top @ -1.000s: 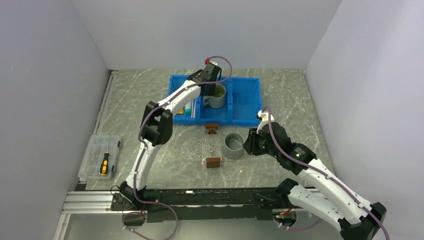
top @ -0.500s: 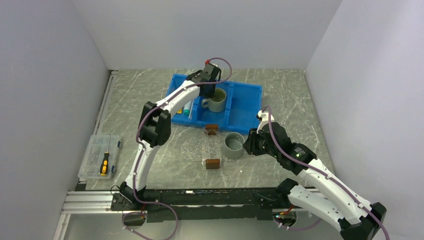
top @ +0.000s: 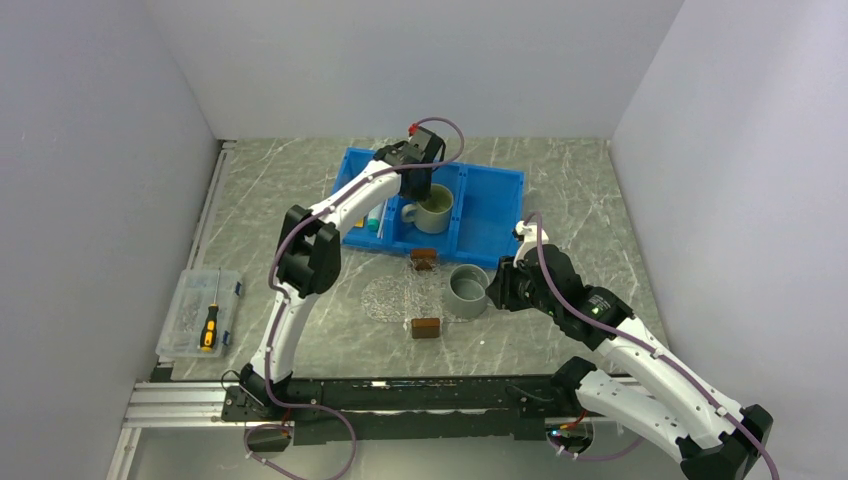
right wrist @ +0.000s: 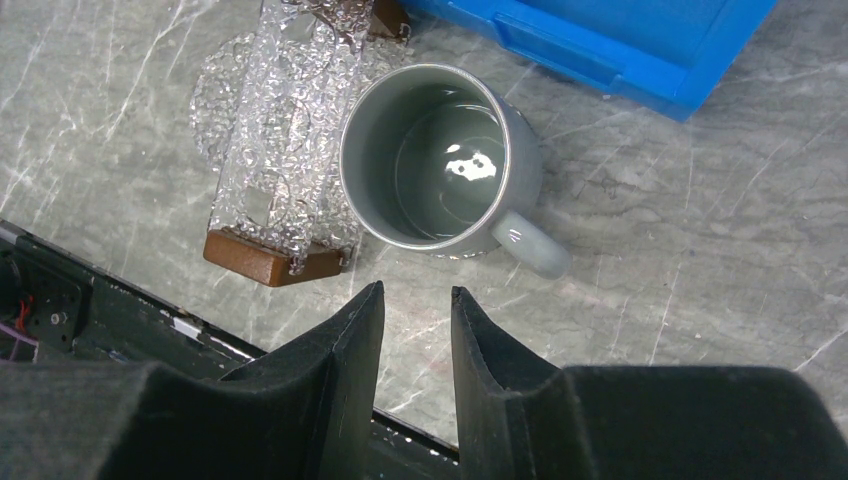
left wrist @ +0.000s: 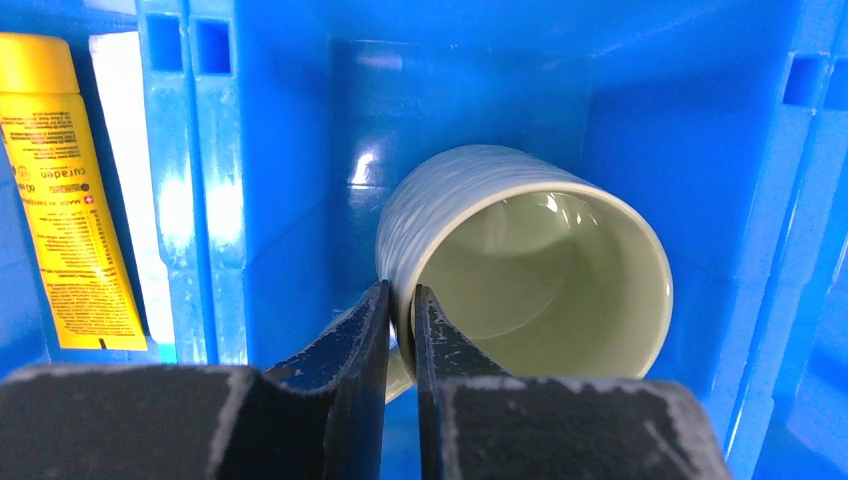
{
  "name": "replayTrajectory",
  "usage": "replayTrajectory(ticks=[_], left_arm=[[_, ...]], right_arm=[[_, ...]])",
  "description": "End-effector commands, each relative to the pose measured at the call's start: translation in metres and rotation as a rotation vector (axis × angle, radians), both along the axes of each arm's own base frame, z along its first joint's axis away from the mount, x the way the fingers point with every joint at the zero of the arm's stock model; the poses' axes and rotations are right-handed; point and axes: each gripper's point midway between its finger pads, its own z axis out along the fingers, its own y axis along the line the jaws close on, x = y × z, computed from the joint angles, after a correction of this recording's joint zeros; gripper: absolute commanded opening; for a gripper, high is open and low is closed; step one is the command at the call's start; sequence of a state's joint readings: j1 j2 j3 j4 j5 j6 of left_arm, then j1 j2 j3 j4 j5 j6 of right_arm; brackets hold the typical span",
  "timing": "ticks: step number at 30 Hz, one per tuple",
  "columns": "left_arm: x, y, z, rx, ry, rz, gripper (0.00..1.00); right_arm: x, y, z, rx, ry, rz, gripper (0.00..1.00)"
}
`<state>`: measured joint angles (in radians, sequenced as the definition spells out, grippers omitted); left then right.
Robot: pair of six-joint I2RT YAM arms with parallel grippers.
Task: Prepare toiletry sets of a toothbrush and toothpaste on the tray
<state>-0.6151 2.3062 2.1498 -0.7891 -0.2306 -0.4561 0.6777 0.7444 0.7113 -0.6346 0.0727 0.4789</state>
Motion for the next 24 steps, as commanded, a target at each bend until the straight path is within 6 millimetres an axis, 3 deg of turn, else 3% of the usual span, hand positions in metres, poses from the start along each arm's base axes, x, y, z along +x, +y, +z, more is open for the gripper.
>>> replayTrajectory(ticks=[1,8,11,24], left_arm=[[0.002,-0.001,0.085,-0.114,-0.131,0.047,0.0],[-0.018,0.004,0.056,-0.139,-0.054,0.094,0.0],[-0.025,0.006,0.053,-0.151,-0.047,0.108,0.0],[-0.025,0.01,0.088,-0.235,-0.107,0.23,0.0]], right_arm=[[0.006,0.003,0.009,0.02,-0.042,-0.001,0.33],[0.005,0.002,0.009,0.021,-0.043,-0.002,0.33],[0.006,0.003,0.009,0.021,-0.043,-0.001,0.33],[0.006,0.002,0.009,0.021,-0.043,-0.007,0.33]])
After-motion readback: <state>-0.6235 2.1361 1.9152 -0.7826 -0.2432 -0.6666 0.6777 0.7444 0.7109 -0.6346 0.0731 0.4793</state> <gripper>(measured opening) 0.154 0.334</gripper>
